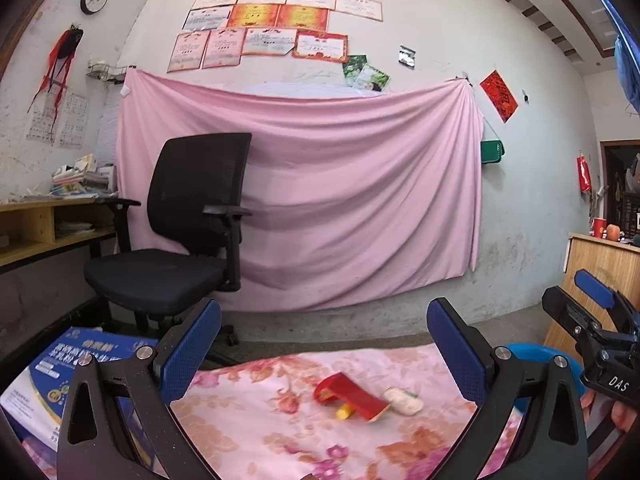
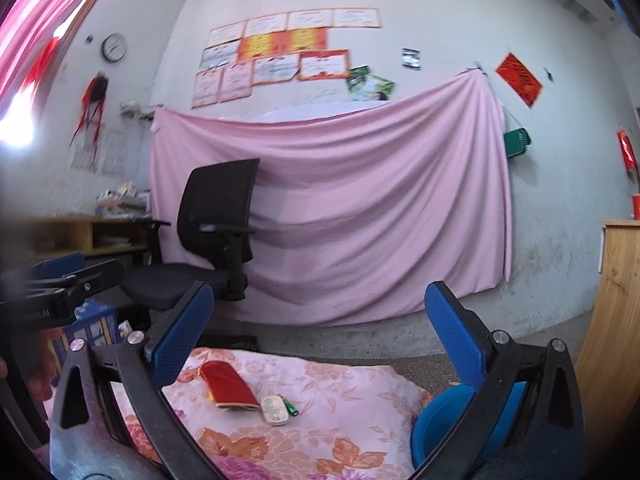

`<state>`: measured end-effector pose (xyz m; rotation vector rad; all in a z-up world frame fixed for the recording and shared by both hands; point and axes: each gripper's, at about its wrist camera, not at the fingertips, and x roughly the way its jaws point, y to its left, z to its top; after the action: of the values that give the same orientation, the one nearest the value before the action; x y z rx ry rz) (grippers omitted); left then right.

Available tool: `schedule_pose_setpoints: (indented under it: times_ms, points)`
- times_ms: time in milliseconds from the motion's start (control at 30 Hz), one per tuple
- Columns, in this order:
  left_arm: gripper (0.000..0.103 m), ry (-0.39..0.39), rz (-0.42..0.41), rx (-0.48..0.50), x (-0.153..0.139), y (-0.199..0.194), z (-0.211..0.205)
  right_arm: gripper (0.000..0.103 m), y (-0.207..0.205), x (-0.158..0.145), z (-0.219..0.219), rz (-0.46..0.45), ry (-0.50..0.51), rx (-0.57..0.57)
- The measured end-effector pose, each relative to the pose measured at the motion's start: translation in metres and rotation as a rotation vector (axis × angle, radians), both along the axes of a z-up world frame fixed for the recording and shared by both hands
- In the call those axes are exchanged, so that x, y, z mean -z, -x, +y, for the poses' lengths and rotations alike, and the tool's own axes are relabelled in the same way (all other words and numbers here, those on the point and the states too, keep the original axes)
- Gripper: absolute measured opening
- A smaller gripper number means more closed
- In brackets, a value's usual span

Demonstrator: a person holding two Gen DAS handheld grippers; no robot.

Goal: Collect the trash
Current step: 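Lower the left gripper onto the red paddle while the right approaches the white case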

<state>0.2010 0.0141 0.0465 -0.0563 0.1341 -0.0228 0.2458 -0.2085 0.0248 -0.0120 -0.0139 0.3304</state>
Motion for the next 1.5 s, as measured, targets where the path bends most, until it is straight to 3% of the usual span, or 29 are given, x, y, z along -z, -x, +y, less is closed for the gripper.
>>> schedule_pose_setpoints:
  times_ms: [167, 400, 600, 800, 867, 900, 1000, 1100, 1200, 1300, 1500]
  points:
    - [0.101, 0.004, 0.086, -0.020, 0.020, -0.011, 0.013, 0.103, -0.014, 0.011, 0.016, 0.059, 0.053, -0.009]
    - [0.101, 0.060, 0.300, -0.011, 0.046, -0.050, 0.022, 0.103, -0.054, 0.032, 0.026, 0.257, 0.099, 0.040]
    - [0.100, 0.164, 0.457, 0.025, 0.069, -0.081, 0.028, 0.103, -0.084, 0.052, 0.014, 0.440, 0.060, 0.064]
    - [0.099, 0.189, 0.566, 0.074, 0.084, -0.104, 0.020, 0.103, -0.111, 0.070, 0.001, 0.628, 0.004, 0.058]
    - [0.094, 0.206, 0.565, 0.100, 0.085, -0.107, 0.018, 0.103, -0.119, 0.075, 0.001, 0.685, -0.001, 0.036]
    - [0.087, 0.212, 0.567, 0.113, 0.085, -0.109, 0.017, 0.103, -0.121, 0.078, 0.001, 0.704, 0.001, 0.025]
    - [0.064, 0.226, 0.609, 0.158, 0.088, -0.121, 0.009, 0.089, -0.125, 0.082, 0.008, 0.739, 0.031, 0.003]
    - [0.040, 0.260, 0.670, 0.215, 0.093, -0.137, 0.001, 0.086, -0.126, 0.085, 0.018, 0.757, 0.077, -0.013]
    - [0.032, 0.277, 0.700, 0.250, 0.098, -0.147, -0.007, 0.086, -0.128, 0.089, 0.021, 0.771, 0.092, -0.024]
    - [0.016, 0.265, 0.729, 0.259, 0.102, -0.151, -0.013, 0.086, -0.132, 0.092, 0.019, 0.796, 0.079, -0.030]
    - [0.007, 0.256, 0.734, 0.248, 0.108, -0.149, -0.015, 0.086, -0.135, 0.095, 0.022, 0.824, 0.079, -0.049]
